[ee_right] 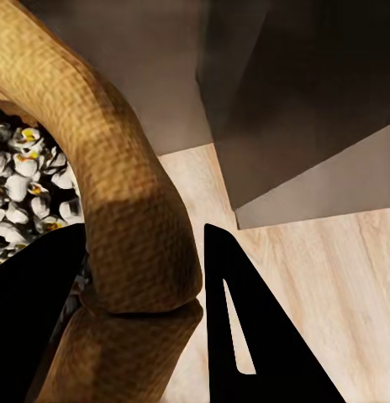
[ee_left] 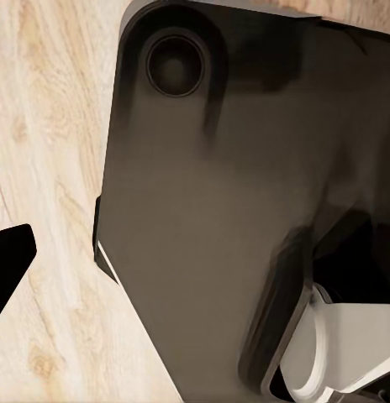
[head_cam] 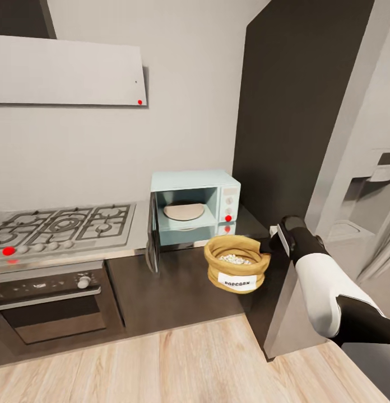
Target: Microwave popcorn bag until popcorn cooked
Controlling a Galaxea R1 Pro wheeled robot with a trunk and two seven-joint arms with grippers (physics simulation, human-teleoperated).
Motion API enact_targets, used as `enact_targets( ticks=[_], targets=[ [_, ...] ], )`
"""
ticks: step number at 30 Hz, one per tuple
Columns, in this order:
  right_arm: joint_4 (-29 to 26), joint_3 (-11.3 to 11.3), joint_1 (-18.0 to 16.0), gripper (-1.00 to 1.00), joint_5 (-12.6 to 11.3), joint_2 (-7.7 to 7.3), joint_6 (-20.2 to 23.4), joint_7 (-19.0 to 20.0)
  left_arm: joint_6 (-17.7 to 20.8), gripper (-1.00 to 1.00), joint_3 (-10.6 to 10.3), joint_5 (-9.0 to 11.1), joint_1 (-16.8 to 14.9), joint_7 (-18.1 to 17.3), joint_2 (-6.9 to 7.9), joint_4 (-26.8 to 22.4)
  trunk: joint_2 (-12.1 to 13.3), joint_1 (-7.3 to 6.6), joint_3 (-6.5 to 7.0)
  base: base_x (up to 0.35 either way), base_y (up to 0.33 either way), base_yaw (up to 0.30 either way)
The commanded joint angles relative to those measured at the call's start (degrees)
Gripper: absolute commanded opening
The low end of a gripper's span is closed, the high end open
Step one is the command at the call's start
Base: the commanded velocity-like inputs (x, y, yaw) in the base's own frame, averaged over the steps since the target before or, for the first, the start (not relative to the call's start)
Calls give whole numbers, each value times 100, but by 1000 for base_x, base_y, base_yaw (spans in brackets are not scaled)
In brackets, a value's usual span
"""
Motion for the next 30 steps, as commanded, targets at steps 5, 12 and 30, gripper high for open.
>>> enact_targets(
  ticks=[5,12,30],
  targets=[
    [-12,-21,-4,-100,55,13,15,86,-8,100,8,33,2,5,-2,-7,-4,0,-6,0,0,5],
    [-317,-30,-4,-100,44,31,15,112,-8,100,13,33,2,5,-2,-7,-4,0,-6,0,0,0],
    [-269,-21,-3,-100,55,34,15,102,-8,100,58,68,2,5,-2,1,-4,0,-6,0,126,0]
  ],
)
